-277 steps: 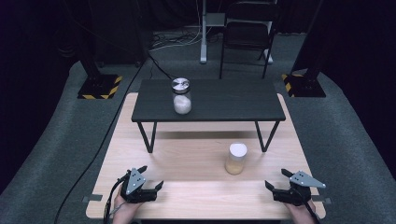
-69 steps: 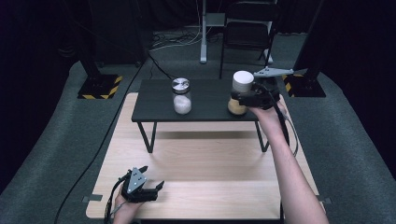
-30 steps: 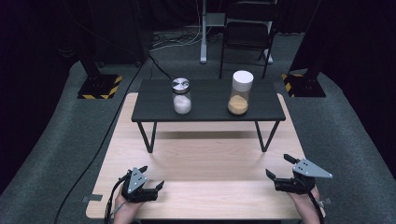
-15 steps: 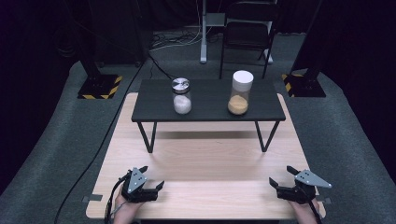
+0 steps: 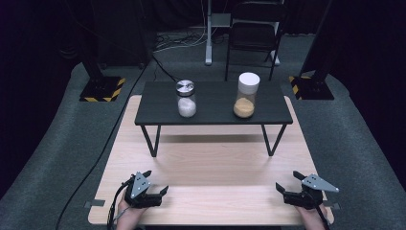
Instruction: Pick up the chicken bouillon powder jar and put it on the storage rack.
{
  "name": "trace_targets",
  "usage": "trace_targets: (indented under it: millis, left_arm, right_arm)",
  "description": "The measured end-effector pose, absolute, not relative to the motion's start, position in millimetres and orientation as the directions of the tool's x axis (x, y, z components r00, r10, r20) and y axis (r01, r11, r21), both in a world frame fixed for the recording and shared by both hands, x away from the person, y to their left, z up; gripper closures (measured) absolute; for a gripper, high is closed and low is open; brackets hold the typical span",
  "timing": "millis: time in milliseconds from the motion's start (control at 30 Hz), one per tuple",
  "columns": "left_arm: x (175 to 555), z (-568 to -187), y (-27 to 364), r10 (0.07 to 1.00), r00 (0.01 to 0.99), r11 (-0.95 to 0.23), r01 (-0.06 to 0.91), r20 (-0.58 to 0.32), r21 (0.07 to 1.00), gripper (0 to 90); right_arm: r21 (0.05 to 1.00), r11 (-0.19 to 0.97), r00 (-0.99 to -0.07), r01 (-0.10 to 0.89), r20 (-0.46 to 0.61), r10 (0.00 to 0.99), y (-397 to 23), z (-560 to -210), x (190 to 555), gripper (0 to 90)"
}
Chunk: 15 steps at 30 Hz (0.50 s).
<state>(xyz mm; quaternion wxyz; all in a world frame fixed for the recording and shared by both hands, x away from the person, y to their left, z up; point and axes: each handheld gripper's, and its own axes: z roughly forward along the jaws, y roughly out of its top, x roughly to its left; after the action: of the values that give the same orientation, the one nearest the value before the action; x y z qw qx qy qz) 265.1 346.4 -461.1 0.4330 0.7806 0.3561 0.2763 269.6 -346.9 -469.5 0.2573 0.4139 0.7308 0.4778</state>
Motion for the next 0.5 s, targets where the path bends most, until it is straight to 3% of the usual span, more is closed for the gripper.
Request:
trace_targets:
  millis: [500]
  left_arm:
    - [264.7, -461.3, 346.3, 0.795, 0.594, -0.372, 0.315, 0.125, 0.873, 12.7]
  right_arm:
    - [0.908, 0.213, -0.526, 0.36, 0.009, 0.85, -344.9, -468.4, 269.8, 9.6]
